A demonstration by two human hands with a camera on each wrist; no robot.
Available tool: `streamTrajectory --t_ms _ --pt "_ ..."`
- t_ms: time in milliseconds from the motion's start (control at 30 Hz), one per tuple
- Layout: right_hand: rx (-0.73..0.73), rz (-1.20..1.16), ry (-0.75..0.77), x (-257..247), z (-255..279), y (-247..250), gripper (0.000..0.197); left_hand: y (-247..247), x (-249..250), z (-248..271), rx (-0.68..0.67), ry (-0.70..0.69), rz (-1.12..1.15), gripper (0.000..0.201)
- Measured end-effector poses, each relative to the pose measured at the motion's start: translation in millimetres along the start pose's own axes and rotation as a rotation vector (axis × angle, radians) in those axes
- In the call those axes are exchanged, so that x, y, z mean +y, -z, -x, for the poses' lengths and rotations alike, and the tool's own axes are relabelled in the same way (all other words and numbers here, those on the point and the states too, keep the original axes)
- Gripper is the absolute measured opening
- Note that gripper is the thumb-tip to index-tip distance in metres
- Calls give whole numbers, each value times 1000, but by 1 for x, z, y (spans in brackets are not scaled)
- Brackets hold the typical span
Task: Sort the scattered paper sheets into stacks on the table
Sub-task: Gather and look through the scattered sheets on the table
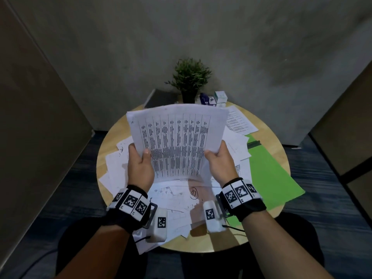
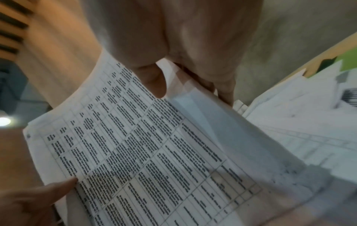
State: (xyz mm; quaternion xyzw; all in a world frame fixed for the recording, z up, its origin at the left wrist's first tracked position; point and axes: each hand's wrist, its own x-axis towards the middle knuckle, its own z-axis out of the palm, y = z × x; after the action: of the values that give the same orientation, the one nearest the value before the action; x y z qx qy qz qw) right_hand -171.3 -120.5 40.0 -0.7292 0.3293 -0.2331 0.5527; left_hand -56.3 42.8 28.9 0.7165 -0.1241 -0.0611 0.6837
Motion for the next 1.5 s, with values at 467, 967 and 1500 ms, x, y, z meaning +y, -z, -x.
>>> streamTrajectory --t_ms 467,967,1500 --pt "190 210 -138 36 -20 71 13 -84 -17 4 -234 124 -333 33" --pt "152 625 -581 141 -58 171 28 -219 -30 48 -792 263 -814 71" --pt "-146 630 -211 56 -58 83 46 -61 -3 -31 -487 187 -413 33"
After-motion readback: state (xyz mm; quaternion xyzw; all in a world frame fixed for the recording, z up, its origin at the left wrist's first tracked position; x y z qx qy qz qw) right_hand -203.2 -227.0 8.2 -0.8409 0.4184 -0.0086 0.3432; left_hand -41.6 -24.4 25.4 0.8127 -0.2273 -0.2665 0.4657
